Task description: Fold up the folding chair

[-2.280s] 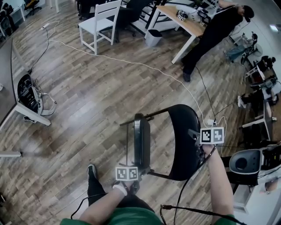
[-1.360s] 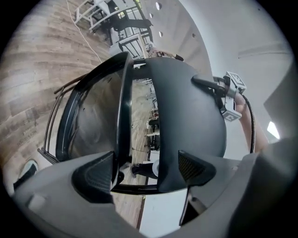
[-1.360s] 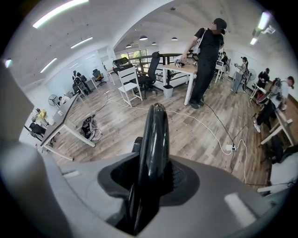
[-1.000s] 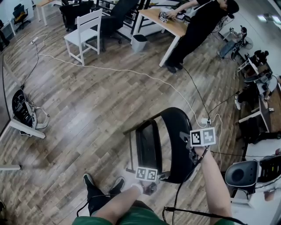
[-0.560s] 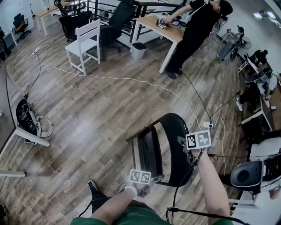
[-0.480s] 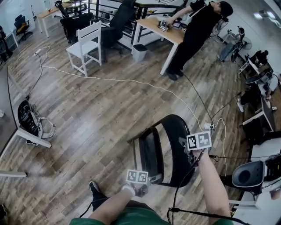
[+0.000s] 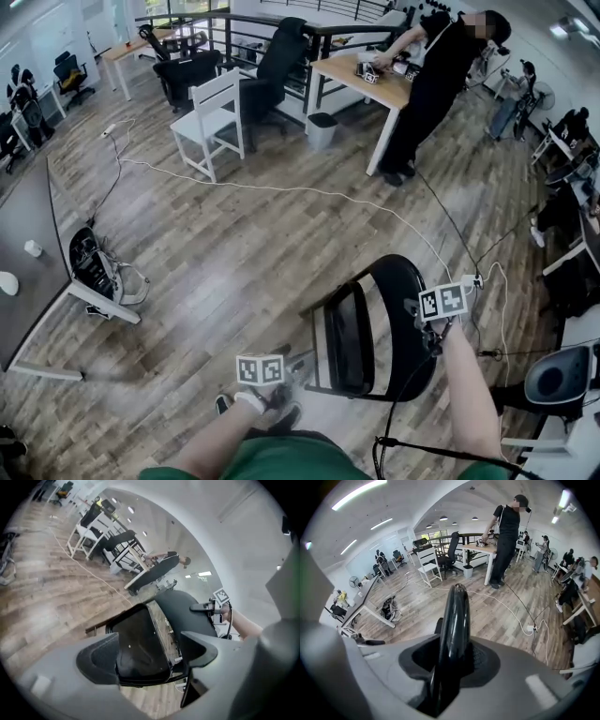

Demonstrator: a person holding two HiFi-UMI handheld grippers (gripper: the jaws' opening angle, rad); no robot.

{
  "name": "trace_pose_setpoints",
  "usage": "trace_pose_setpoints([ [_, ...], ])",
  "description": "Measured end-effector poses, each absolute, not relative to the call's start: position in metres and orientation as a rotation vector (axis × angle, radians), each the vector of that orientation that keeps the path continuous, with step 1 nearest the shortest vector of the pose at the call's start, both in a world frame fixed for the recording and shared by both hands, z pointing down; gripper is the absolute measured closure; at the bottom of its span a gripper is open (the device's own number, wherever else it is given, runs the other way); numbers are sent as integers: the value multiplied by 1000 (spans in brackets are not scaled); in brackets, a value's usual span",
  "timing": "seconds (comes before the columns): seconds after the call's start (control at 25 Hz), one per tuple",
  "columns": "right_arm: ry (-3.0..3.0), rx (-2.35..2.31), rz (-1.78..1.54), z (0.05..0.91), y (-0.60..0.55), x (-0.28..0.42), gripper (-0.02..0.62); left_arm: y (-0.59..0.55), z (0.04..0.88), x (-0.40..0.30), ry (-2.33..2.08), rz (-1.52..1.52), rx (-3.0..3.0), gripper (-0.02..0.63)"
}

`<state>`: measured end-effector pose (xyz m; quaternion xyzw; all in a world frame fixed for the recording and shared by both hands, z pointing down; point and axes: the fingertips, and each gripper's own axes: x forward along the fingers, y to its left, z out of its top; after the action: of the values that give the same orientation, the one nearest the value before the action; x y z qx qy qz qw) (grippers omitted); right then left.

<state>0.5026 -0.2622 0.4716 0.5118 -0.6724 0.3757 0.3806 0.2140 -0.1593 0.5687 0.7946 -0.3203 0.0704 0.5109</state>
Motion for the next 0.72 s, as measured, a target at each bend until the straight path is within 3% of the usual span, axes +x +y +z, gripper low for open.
trace_pose_setpoints([
  [0.36,-1711,1305,960,482,-260,516,472,-190,469,92,-1112,134,2096,186],
  [0.72,-1695,1313,943,476,-256,499,471,-184,411,62,-1186,87,2210,193],
])
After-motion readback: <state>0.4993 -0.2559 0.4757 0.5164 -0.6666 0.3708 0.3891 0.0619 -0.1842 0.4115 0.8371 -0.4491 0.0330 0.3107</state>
